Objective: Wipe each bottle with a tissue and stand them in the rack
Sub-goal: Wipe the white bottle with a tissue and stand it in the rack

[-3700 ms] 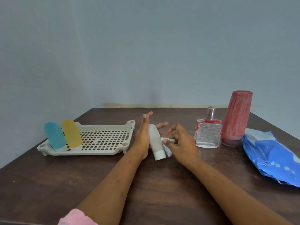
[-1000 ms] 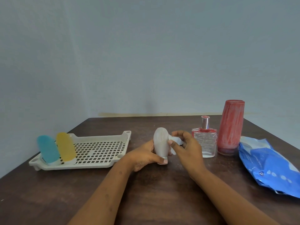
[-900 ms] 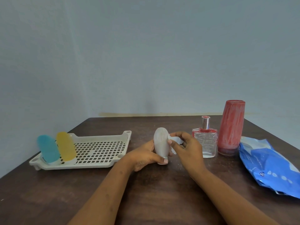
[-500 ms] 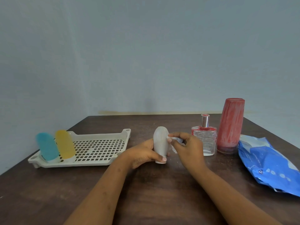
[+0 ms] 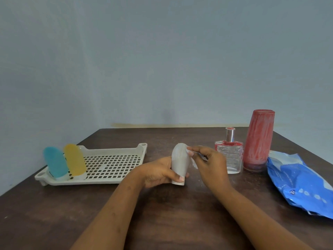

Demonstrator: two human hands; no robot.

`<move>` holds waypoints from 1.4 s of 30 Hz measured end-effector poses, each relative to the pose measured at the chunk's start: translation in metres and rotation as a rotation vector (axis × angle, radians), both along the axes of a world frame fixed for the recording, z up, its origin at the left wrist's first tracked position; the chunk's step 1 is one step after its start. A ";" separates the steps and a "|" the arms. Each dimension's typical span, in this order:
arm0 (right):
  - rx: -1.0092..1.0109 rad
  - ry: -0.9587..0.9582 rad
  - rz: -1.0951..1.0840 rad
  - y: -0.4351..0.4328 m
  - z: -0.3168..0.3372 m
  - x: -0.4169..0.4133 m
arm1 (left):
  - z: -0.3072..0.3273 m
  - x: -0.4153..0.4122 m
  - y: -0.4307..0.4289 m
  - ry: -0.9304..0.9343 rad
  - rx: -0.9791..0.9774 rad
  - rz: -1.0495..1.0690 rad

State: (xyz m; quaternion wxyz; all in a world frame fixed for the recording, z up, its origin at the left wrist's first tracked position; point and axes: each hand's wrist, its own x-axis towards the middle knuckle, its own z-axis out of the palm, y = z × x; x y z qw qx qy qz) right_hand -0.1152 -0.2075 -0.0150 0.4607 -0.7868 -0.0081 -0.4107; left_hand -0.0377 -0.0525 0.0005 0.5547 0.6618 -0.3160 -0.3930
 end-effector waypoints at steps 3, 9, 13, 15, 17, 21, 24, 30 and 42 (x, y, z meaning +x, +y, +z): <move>-0.033 0.022 0.006 0.003 -0.002 -0.001 | -0.001 0.003 0.002 0.041 -0.017 0.054; -0.032 -0.003 -0.008 0.001 -0.001 -0.002 | 0.002 0.001 0.002 0.006 0.000 0.031; 0.026 -0.033 0.006 0.001 0.000 -0.004 | 0.004 -0.001 0.005 -0.033 0.023 -0.023; 0.059 -0.040 0.023 0.002 0.000 -0.004 | 0.007 -0.003 0.006 -0.061 0.042 -0.045; 0.086 -0.042 0.034 0.002 0.002 -0.006 | 0.010 -0.004 0.007 -0.100 0.078 -0.077; 0.100 -0.021 0.067 0.002 0.004 -0.008 | 0.014 -0.005 0.011 -0.148 0.178 -0.135; 0.072 -0.005 0.084 0.001 0.004 -0.008 | 0.017 -0.006 0.013 -0.190 0.237 -0.129; -0.042 0.031 0.108 -0.003 0.004 -0.007 | 0.016 -0.014 0.012 -0.405 0.404 -0.001; -0.266 0.068 0.062 -0.002 0.010 -0.008 | 0.010 -0.015 0.006 -0.547 0.468 0.053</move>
